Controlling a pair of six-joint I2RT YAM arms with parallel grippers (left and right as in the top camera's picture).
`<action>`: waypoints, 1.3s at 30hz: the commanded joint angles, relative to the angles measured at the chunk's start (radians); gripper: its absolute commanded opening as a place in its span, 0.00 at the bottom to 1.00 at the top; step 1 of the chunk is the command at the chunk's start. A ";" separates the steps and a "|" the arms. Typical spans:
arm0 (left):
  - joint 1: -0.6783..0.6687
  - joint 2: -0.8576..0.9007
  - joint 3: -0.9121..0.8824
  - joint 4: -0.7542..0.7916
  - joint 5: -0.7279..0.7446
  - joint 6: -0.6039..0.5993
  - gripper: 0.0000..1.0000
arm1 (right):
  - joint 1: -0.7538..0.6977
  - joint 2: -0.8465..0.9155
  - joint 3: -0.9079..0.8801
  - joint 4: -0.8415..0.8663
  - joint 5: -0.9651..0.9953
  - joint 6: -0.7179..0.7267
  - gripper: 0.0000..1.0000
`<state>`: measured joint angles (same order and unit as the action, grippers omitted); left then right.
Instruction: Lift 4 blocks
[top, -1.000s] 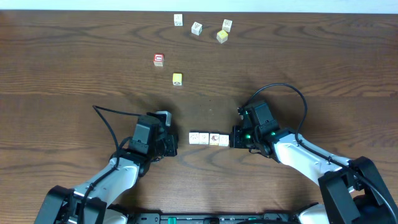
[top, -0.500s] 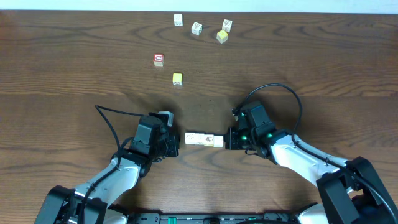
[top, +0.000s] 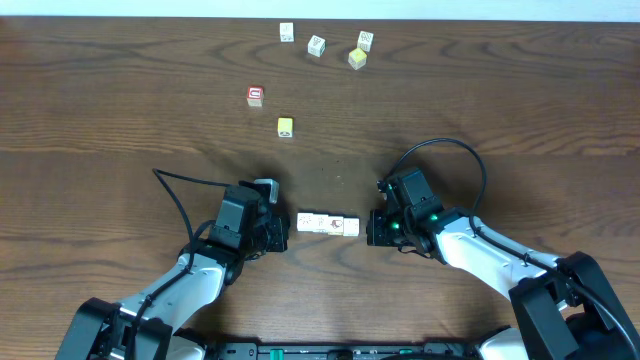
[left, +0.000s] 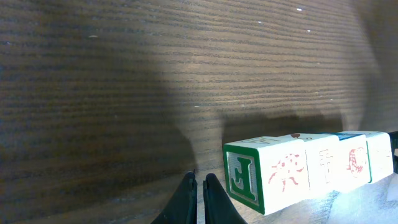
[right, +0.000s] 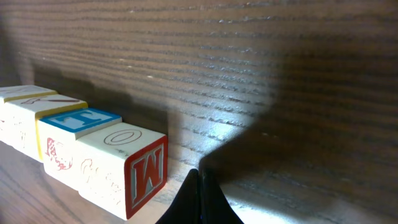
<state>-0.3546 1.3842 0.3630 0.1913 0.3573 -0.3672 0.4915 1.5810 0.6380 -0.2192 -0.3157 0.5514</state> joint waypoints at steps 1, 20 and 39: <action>-0.002 0.004 0.002 0.002 0.001 -0.005 0.07 | 0.011 0.009 -0.004 -0.005 -0.007 -0.009 0.01; -0.002 0.004 0.002 -0.005 0.027 -0.005 0.07 | 0.011 0.009 -0.004 -0.031 -0.026 -0.059 0.01; -0.002 0.004 0.002 0.002 0.041 -0.005 0.07 | 0.012 0.006 0.010 0.014 -0.072 -0.031 0.01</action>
<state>-0.3546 1.3842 0.3630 0.1905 0.3752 -0.3672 0.4915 1.5810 0.6395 -0.2108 -0.3679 0.5125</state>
